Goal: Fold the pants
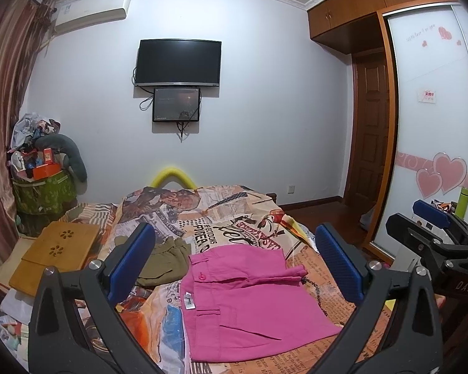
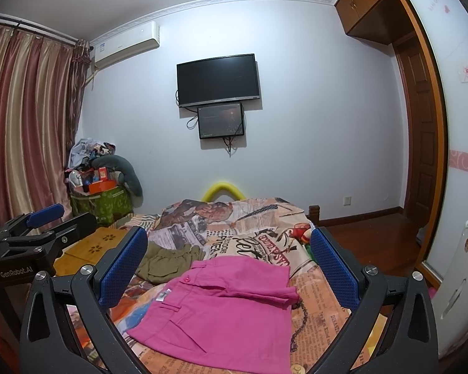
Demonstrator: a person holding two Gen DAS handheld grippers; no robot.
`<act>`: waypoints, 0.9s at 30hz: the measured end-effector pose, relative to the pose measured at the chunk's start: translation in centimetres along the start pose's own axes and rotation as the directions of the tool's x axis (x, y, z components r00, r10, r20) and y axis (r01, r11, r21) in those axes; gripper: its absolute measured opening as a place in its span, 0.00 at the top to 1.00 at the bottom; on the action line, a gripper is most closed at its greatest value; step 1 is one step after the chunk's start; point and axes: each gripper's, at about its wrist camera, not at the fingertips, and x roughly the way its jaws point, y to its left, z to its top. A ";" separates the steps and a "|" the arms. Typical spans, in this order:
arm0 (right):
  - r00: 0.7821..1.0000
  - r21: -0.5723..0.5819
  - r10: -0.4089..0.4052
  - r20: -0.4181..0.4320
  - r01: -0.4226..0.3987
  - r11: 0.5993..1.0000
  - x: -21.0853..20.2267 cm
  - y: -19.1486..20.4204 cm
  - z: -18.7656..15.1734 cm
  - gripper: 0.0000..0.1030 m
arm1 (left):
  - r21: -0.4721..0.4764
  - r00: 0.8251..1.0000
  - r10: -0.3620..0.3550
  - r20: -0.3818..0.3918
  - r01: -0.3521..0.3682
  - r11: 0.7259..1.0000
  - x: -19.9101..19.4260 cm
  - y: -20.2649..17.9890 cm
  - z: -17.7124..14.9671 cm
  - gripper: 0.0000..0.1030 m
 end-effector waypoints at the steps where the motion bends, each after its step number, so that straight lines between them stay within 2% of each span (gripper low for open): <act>1: 1.000 0.000 0.000 0.000 0.000 1.000 0.0 0.0 0.0 0.00 | 0.000 1.000 0.000 0.000 0.000 1.000 0.0 0.0 0.0 0.00; 27: 1.000 0.005 0.003 -0.003 -0.003 1.000 -0.1 -0.1 0.2 0.00 | 0.001 1.000 0.011 -0.007 -0.011 1.000 0.2 0.1 0.3 0.00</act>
